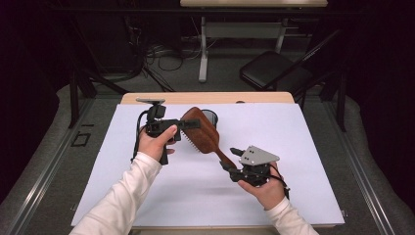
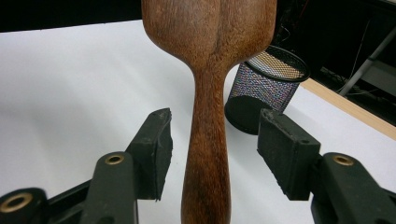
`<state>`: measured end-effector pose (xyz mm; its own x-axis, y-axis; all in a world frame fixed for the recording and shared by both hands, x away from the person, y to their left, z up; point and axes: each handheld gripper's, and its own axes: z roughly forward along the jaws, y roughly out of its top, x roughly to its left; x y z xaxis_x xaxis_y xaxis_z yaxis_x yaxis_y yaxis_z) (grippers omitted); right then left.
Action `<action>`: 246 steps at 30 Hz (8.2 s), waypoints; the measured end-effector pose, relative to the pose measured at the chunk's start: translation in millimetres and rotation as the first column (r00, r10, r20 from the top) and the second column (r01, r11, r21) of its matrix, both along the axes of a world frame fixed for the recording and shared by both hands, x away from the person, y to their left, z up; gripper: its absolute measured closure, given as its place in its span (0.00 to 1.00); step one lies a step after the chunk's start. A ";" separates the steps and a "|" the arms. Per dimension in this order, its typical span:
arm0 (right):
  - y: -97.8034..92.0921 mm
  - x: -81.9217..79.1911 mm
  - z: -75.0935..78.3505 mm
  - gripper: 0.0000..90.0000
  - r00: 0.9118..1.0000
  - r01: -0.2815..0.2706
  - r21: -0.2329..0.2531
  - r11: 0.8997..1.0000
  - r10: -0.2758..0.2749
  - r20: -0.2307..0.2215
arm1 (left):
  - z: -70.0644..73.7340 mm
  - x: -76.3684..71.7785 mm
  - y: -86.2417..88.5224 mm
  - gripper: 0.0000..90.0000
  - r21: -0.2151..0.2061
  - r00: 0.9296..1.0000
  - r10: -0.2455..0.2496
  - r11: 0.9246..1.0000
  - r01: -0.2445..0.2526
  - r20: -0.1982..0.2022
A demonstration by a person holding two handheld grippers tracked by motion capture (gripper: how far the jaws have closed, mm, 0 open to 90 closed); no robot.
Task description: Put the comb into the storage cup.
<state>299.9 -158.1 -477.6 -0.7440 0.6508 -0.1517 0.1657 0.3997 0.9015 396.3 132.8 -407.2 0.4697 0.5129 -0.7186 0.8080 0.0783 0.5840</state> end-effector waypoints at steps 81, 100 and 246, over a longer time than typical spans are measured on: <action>-10.8 6.6 -3.7 0.04 0.987 0.070 0.045 0.997 -0.062 -0.147 | 62.1 -4.2 14.7 0.55 0.178 0.923 0.060 0.974 -0.137 0.379; -12.7 7.3 -5.4 0.00 0.985 0.095 0.030 0.995 -0.090 -0.144 | 64.9 6.9 8.3 0.55 0.204 0.894 0.086 0.960 -0.193 0.440; -11.3 11.7 -14.7 0.00 0.981 0.087 -0.022 0.996 -0.089 -0.172 | 6.8 50.8 -64.2 0.54 0.526 0.806 -0.027 0.771 -0.359 0.591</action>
